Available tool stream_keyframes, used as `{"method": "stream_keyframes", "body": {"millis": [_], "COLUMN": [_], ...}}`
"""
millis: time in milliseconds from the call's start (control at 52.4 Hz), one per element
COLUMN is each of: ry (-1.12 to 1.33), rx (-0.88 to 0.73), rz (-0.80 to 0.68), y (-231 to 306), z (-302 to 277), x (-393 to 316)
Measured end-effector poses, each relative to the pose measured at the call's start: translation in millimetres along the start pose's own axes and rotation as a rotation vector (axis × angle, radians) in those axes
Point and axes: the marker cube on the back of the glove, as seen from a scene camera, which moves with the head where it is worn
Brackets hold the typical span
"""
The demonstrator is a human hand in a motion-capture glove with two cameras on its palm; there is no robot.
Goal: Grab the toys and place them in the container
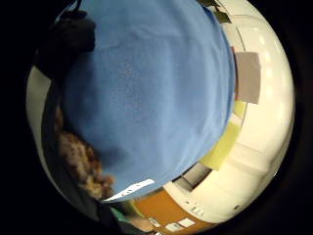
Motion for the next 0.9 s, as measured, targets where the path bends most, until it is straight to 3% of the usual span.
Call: {"method": "stream_keyframes", "body": {"millis": [286, 592, 897], "ry": [-0.003, -0.022, -0.109], "rx": [0.14, 0.073, 0.221], "rz": [-0.006, -0.015, -0.152], "y": [14, 29, 74], "z": [-7, -30, -162], "x": [-6, -15, -113]}}
